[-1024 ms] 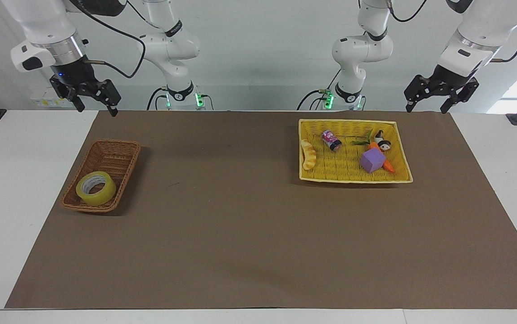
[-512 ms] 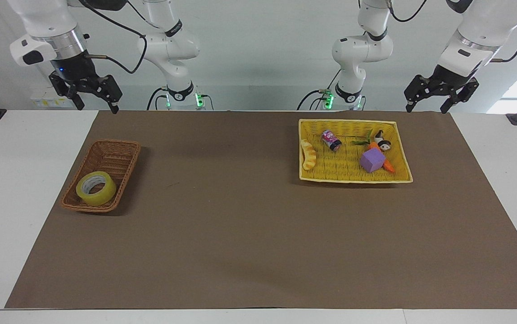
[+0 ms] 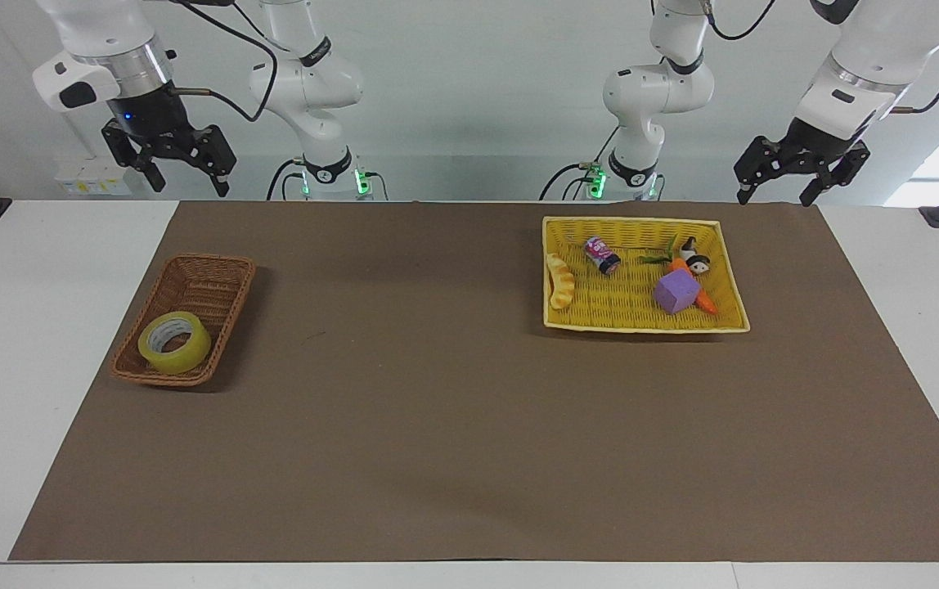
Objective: Move tape to another basket
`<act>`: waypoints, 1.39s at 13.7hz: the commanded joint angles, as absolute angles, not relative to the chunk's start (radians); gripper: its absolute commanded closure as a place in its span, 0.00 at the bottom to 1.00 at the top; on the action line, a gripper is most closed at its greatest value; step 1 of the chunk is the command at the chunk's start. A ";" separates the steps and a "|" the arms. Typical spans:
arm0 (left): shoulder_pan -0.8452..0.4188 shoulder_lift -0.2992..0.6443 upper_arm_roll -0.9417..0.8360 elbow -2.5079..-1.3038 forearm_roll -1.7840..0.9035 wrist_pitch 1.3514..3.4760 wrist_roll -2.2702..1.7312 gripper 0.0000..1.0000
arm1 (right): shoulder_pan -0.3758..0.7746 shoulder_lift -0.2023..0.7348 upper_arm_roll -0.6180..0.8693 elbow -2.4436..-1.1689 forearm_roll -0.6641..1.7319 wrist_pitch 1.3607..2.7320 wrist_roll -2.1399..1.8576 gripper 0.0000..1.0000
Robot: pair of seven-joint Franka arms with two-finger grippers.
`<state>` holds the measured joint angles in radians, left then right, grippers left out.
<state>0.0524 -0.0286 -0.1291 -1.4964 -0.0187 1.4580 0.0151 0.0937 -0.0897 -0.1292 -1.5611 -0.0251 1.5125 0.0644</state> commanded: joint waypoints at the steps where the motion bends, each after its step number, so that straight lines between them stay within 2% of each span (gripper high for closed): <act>1: 0.069 -0.035 -0.137 -1.500 -0.031 1.457 0.020 0.00 | 0.081 -0.123 -0.126 -1.589 -0.025 1.499 0.028 0.00; 19: 0.069 -0.035 -0.137 -1.500 -0.031 1.457 0.020 0.00 | 0.063 -0.112 -0.135 -1.589 -0.026 1.502 -0.011 0.00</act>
<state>0.0527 -0.0286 -0.1292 -1.4964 -0.0187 1.4580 0.0151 0.0733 -0.1008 -0.1403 -1.5744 -0.0257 1.4996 0.0135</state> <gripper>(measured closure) 0.000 0.000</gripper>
